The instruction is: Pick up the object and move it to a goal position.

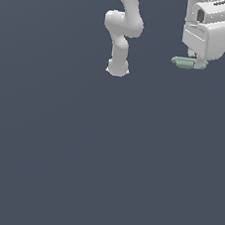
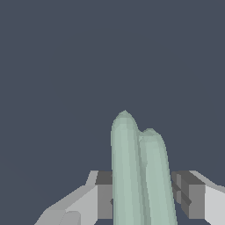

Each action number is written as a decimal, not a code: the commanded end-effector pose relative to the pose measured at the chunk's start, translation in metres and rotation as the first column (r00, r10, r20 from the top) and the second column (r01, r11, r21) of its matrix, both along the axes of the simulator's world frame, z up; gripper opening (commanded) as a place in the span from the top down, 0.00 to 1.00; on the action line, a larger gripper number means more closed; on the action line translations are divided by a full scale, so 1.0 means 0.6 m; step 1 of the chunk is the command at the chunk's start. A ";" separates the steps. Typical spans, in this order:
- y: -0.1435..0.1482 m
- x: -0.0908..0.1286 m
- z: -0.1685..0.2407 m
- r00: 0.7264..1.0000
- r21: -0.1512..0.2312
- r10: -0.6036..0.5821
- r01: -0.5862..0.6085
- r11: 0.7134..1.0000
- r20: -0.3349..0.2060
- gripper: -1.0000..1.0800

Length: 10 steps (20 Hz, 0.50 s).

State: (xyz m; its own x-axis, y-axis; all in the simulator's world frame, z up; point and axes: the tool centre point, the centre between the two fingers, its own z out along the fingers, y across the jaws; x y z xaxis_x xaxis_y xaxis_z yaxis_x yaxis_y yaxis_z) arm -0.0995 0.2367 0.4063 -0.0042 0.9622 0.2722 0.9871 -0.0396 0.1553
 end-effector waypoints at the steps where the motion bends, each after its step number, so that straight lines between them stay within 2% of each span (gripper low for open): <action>1: 0.010 -0.006 0.032 1.000 0.000 -0.002 0.002 1.000 -0.001 1.00; 10: 0.034 -0.016 0.109 1.000 0.000 -0.007 0.007 1.000 -0.002 1.00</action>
